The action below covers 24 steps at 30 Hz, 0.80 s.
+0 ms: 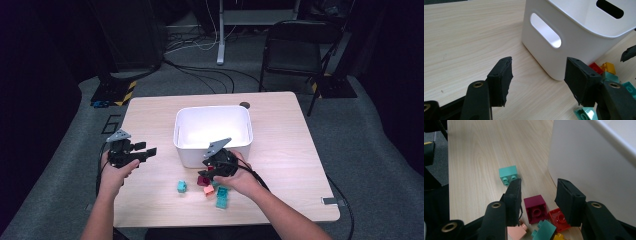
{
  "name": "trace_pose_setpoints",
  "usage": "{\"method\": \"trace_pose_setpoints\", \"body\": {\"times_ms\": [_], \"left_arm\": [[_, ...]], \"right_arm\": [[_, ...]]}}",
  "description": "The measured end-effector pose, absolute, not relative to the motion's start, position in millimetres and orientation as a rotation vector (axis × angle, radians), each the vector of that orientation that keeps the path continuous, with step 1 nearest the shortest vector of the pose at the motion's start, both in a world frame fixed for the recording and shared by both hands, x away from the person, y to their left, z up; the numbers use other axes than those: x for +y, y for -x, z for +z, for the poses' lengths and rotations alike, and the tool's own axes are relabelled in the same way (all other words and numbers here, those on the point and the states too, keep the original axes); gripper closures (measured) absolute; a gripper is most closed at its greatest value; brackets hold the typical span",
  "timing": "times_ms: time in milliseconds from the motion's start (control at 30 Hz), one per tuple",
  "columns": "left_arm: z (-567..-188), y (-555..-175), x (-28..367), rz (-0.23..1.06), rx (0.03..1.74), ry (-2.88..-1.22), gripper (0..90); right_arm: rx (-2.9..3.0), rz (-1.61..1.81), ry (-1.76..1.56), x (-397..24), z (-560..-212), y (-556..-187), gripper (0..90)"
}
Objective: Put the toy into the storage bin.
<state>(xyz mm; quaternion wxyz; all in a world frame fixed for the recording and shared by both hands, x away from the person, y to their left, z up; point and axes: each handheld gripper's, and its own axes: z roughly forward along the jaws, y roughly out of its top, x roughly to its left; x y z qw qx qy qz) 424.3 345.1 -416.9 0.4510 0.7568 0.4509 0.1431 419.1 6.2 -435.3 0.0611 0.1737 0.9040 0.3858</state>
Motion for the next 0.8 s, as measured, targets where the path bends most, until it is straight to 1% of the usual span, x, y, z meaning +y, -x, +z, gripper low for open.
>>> {"method": "trace_pose_setpoints", "body": {"times_ms": [200, 800], "left_arm": [[-417.4, -424.4, 344.6, 0.356, 1.114, -1.867, 38.8], [-417.7, -424.5, 344.9, 0.352, 1.114, -1.87, 38.8]], "right_arm": [[2.75, 1.173, -0.55, 8.2, -450.5, -420.6, 55.2], [2.777, 1.13, -0.575, 16.7, -477.7, -425.2, 55.0]]}}
